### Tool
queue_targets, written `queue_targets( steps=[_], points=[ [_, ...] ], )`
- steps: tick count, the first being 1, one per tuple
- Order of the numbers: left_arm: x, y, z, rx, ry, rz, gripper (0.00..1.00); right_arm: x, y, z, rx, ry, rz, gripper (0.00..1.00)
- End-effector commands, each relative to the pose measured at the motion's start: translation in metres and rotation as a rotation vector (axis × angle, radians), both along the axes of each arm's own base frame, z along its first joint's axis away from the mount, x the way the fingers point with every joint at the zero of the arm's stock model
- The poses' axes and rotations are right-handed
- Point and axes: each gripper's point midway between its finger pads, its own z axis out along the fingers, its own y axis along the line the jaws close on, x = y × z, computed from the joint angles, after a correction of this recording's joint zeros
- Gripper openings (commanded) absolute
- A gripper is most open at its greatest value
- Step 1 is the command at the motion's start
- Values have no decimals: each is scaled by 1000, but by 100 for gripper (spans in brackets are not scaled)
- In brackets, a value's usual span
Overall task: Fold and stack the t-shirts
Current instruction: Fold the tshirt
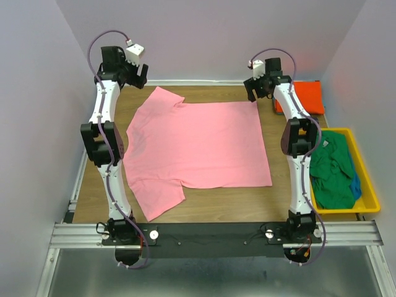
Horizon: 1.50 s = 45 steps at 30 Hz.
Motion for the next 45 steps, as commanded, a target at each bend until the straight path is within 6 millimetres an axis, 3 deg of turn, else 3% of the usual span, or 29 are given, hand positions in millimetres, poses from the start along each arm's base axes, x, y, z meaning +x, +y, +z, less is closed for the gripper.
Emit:
queue_targets(
  steps=[1,10,15,21,25,33,34,42,45],
  points=[
    [-11,-4,-24,-23,66,-42,90,15,-8,-27,43,13,-48,84],
    [-7,-3,-64,-32,165,-37,89,19,-3,-53,87,33,-70,69],
    [-9,-6,-65,-47,168,-43,89,24,-3,-64,103,34,-95,60],
    [-8,-1,-64,-27,163,-29,89,21,0,-81,126,64,-107,58],
    [-8,4,-74,-11,183,-8,89,16,0,-93,128,92,-110,54],
    [-1,9,-105,-18,236,39,89,2,9,-93,164,130,-70,34],
    [2,10,-103,-25,230,47,89,2,9,-90,168,128,-62,28],
    [16,18,-132,-33,262,113,87,-3,12,-88,173,135,-49,1],
    [18,18,-140,-23,269,124,82,-3,12,-84,175,132,-47,0]
  ],
)
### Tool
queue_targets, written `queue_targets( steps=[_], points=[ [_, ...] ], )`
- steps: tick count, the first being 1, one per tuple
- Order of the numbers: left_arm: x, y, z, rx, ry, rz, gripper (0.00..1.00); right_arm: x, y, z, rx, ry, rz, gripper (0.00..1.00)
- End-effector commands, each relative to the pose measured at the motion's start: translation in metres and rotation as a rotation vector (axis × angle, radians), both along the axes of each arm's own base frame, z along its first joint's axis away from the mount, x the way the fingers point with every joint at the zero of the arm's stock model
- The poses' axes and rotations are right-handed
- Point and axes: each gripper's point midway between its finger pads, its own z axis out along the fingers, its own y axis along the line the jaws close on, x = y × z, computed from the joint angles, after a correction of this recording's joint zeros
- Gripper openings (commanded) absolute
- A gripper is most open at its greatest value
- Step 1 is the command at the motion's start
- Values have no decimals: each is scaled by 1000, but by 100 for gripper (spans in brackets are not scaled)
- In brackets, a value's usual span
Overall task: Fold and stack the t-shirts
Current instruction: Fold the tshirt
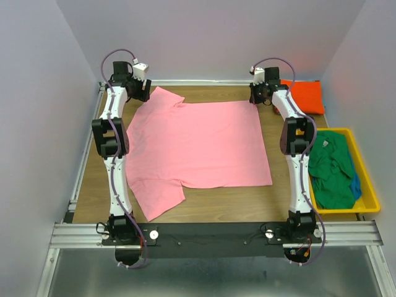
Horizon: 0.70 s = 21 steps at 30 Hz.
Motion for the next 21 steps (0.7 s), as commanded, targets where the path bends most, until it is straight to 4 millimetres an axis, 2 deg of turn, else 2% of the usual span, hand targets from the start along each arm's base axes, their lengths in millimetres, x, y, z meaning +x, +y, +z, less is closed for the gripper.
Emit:
queue_targets(
  steps=[1,7,10,14,21],
  points=[
    [7,12,-3,26,-1,56,81,-20,2,-16,-2,83,16,1],
    [15,7,-10,59,-12,46,65,-20,3,-12,0,77,16,1],
    [17,4,-16,56,-9,42,61,-20,3,-10,-5,74,19,1],
    [17,1,-26,55,6,41,57,-21,1,-9,-13,71,21,0],
    [11,-8,-50,43,58,20,57,-23,0,-11,-20,78,22,1]
  ],
)
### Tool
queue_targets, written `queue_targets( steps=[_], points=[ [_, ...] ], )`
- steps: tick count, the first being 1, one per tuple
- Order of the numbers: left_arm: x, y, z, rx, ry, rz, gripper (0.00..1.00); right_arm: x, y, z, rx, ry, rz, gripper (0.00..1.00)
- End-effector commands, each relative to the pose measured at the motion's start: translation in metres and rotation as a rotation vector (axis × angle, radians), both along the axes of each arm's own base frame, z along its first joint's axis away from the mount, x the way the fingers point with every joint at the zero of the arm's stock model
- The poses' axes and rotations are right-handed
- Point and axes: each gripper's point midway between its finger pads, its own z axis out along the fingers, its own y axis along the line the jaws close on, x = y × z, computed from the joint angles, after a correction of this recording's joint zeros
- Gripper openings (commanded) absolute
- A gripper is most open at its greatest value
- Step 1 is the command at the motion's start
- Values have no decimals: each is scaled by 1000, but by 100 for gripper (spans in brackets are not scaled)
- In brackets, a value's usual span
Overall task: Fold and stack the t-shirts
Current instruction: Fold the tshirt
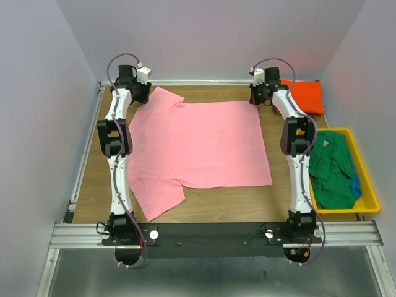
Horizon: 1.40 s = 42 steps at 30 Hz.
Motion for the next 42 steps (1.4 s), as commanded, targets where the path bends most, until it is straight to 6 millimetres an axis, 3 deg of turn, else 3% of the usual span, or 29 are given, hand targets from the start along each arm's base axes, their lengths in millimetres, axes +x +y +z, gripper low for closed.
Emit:
queue_targets(
  steps=[1,12,16,18,20,22,24,27,28,33,34,42],
  points=[
    [-2,-5,-18,6,34,-1,57,-18,0,-11,-16,69,14,0],
    [-7,-21,-38,-29,85,-22,49,-19,-1,-10,-25,68,16,0],
    [-7,-24,-39,-23,85,-31,30,-19,-1,-11,-25,69,18,1],
    [-6,-25,-35,-27,78,-33,26,-20,1,-10,-20,69,22,0],
    [-5,-24,-35,-29,71,-30,12,-20,-1,-9,-17,69,19,1],
    [0,-23,-22,-24,33,-27,1,-20,0,-7,-17,66,21,0],
    [0,-22,-19,-19,21,-27,0,-19,0,-3,-19,57,22,1],
    [4,-20,3,-15,-33,-26,0,-17,0,7,-19,38,23,1],
    [6,-18,18,-14,-62,-25,0,-16,-1,10,-17,32,20,1],
    [9,-13,49,-32,-155,-35,0,-10,-2,32,5,-4,17,1],
    [11,-12,63,-34,-190,-38,0,-9,-3,35,6,-12,15,0],
    [2,-12,76,-54,-213,-84,0,-10,-5,54,29,-38,22,1]
  ],
)
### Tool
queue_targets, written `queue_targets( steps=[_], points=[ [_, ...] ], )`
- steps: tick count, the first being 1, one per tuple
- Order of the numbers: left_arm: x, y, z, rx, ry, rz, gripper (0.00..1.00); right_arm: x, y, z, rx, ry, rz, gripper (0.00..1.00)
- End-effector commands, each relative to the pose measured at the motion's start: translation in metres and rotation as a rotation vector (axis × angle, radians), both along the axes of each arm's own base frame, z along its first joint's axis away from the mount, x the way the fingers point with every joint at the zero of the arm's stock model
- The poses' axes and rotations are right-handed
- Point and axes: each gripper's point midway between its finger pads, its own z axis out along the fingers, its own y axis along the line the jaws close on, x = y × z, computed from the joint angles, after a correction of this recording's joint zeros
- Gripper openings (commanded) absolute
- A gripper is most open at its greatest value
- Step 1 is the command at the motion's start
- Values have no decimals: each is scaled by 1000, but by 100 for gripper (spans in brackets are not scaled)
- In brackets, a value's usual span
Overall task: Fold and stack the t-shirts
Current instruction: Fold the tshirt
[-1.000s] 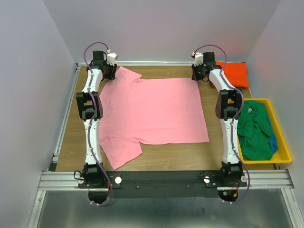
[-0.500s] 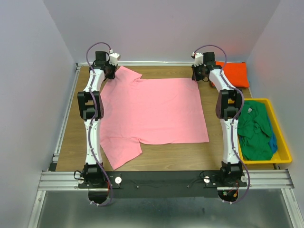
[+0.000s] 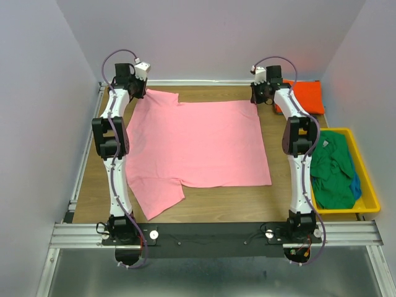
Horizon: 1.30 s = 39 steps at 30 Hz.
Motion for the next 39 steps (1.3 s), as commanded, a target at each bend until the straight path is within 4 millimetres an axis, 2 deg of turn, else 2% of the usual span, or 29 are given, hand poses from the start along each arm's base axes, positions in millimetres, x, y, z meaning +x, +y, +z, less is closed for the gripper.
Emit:
queue_targets(
  steps=[1,11,15,18,20,21,26,28,29,31,39],
  points=[
    [2,-3,46,-8,-110,-54,0,-2,1,46,34,-55,22,1],
    [-6,4,59,20,-132,-66,0,-5,-2,69,35,-91,36,1],
    [-12,9,63,23,-136,-69,0,-10,-4,72,25,-88,42,0],
    [-20,11,74,29,-150,-82,0,-15,-4,75,24,-87,51,1],
    [-27,10,71,27,-145,-93,0,-18,-5,75,24,-84,55,1],
    [-30,12,78,31,-158,-97,0,-19,-4,80,25,-90,59,1],
    [-46,11,70,43,-138,-123,0,-27,-3,83,30,-85,71,0],
    [-50,12,73,57,-145,-134,0,-32,-3,80,33,-72,77,1],
    [-54,14,68,59,-134,-134,0,-34,-1,85,33,-80,85,0],
    [-61,17,66,67,-130,-135,0,-41,-1,80,37,-60,88,0],
    [-89,21,68,93,-132,-158,0,-60,-6,86,32,-48,97,1]
  ],
)
